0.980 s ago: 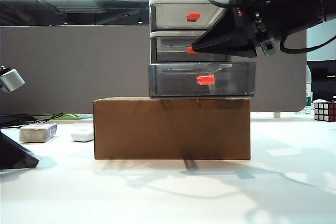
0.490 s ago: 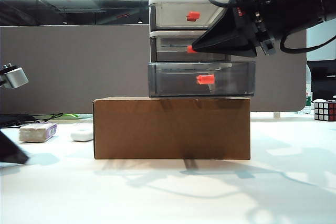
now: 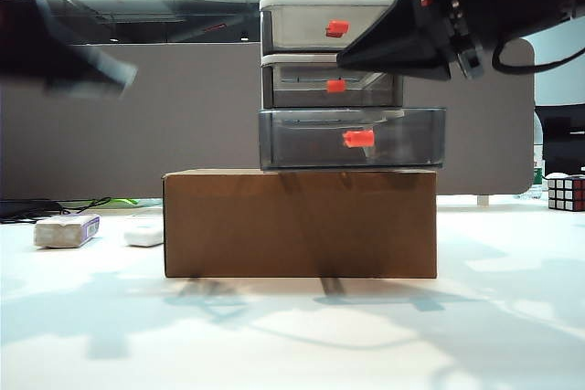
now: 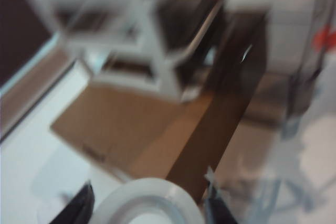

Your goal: Open the third layer of the drawer on the table, pick up the transparent tape on the table and put it in, and finally close the drawer.

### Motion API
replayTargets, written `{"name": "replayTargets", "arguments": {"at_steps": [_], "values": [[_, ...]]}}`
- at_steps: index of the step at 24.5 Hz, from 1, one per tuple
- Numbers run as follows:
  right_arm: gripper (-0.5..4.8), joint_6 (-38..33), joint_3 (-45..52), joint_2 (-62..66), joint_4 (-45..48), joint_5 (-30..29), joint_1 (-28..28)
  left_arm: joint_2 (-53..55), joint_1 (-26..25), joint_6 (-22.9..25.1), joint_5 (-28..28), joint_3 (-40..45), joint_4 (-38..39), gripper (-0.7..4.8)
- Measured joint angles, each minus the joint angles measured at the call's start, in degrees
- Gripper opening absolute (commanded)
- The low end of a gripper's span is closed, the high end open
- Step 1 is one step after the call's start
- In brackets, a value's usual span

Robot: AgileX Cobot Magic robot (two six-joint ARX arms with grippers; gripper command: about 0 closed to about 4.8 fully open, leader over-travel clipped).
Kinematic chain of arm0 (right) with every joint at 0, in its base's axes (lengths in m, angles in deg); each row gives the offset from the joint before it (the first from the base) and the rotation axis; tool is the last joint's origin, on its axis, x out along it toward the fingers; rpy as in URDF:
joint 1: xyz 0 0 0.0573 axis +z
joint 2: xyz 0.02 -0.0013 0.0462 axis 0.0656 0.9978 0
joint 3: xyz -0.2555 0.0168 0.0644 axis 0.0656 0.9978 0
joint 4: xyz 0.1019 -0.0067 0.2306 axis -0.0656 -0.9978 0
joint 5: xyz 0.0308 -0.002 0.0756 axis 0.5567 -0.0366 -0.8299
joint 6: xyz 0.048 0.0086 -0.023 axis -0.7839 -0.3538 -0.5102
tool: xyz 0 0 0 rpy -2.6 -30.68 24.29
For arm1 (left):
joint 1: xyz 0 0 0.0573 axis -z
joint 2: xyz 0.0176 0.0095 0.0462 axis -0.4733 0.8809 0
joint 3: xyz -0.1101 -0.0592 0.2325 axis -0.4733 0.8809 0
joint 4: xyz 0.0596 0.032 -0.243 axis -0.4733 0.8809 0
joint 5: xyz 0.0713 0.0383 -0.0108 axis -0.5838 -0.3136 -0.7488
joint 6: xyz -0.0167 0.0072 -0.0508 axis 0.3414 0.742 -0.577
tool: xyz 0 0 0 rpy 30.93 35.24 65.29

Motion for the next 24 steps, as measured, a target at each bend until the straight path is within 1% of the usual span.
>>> {"name": "replayTargets", "arguments": {"at_steps": [1, 3, 5, 8, 11, 13, 14, 16, 19, 22, 23, 24], "values": [[-0.05, -0.02, 0.0, -0.37, 0.02, -0.02, 0.0, -1.42, 2.08, -1.33, -0.57, -0.24, -0.04, 1.16], [-0.05, -0.11, -0.02, -1.03, 0.07, -0.04, 0.0, -3.65, 7.34, -4.57, -3.58, -0.57, -0.48, 1.16], [-0.05, -0.15, -0.02, -1.68, -0.39, -0.04, 0.0, -4.0, 13.64, -6.75, -5.88, -1.6, -0.55, 1.17], [-0.05, -0.2, -0.02, -3.21, -1.2, -0.09, 0.04, -2.14, 19.85, -7.78, -9.51, -2.82, -1.88, 1.21], [-0.05, -0.22, -0.02, -4.83, -2.19, -0.42, 0.04, 2.38, 25.9, -7.98, -12.61, -4.02, -6.27, 1.21], [-0.05, -0.2, -0.02, -6.36, -3.41, -0.52, 0.04, 5.27, 28.06, -7.96, -14.12, -4.83, -8.81, 1.21], [-0.05, -0.17, -0.04, -7.87, -3.85, -0.5, -0.02, 9.68, 28.68, -7.98, -15.17, -6.67, -11.32, 1.21], [-0.05, 0.11, -0.04, -9.31, -5.05, -0.5, -0.11, 14.99, 29.05, -8.0, -15.61, -9.35, -13.42, 1.21], [-0.05, 1.42, -0.02, -11.76, -8.15, -0.5, -0.22, 21.05, 30.21, -7.98, -15.45, -13.05, -14.19, 1.21], [-0.05, 3.5, -0.02, -14.86, -12.33, 0.22, -0.9, 26.64, 29.92, -8.0, -15.58, -17.73, -15.12, 1.23], [-0.05, 4.0, -0.02, -15.76, -13.4, 0.59, -1.11, 27.19, 29.88, -8.0, -15.63, -18.14, -15.23, 1.31], [-0.05, 4.22, -0.02, -16.48, -14.1, 0.87, -1.33, 27.8, 30.08, -8.0, -15.61, -18.51, -15.32, 1.54]]}}
